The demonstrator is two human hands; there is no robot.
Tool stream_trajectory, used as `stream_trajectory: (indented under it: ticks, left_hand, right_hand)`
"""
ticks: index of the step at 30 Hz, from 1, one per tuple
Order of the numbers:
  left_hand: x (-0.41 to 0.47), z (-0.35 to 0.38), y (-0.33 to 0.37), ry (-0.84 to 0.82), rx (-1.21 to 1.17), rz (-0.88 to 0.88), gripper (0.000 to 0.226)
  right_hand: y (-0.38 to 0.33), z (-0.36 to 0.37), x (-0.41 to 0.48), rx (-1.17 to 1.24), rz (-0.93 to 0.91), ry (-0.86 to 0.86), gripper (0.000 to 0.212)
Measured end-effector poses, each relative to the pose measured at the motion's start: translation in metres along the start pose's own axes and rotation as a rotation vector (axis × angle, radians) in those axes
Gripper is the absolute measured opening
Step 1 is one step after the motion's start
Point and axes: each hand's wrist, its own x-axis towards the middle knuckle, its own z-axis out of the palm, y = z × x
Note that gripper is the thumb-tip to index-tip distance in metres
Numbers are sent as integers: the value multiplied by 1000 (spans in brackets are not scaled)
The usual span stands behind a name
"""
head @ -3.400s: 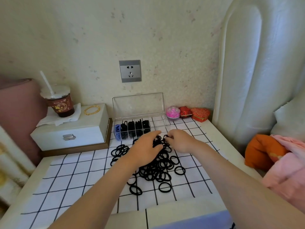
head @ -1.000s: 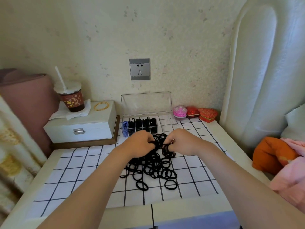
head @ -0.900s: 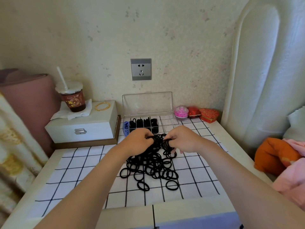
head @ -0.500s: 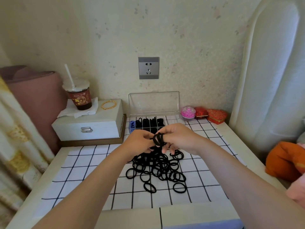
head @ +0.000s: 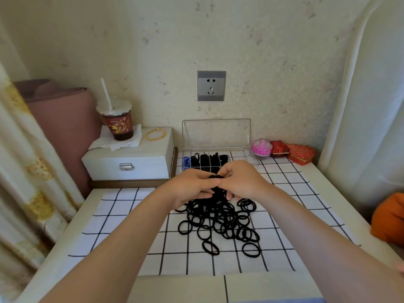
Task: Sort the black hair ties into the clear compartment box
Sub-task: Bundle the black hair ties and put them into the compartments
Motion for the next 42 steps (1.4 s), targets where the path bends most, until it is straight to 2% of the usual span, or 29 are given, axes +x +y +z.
stream_trajectory:
  ticks: [3,6,9,12,14,18,21,25,30,36,42]
  left_hand:
    - [0,-2,-2,22,-28,-4,23]
    - [0,-7,-2,38,-47,8,25]
    - [-1,-10,0,35,-84,28,28]
    - [-3,-9,3,4,-105,60,28]
    - [-4,-6,4,29,-90,88,28]
    - [-3,-4,4,194,-43,120,25]
    - [-1,-3,3,257,-2,141,21]
    - [1,-2,0,276,10,159,16]
    - [5,0,-3,243,4,127,23]
    - [7,-1,-7,221,-18,121,23]
    - [6,-7,-5,236,-290,32,24]
  right_hand:
    - [-1,-4,-3,31,-20,-57,9]
    - [1,-18,-7,215,-6,-150,16]
    - [6,-28,-7,316,59,-115,26]
    - [10,-26,-6,474,164,-284,48]
    - [8,-24,-7,564,169,-369,47]
    - [3,-21,-6,641,170,-311,29]
    - [4,-19,-3,682,219,-258,21]
    - [6,-21,0,673,231,-236,26]
    - [9,-17,0,638,222,-213,27]
    - [9,-13,5,650,215,-124,15]
    - [12,-17,5,727,275,-166,19]
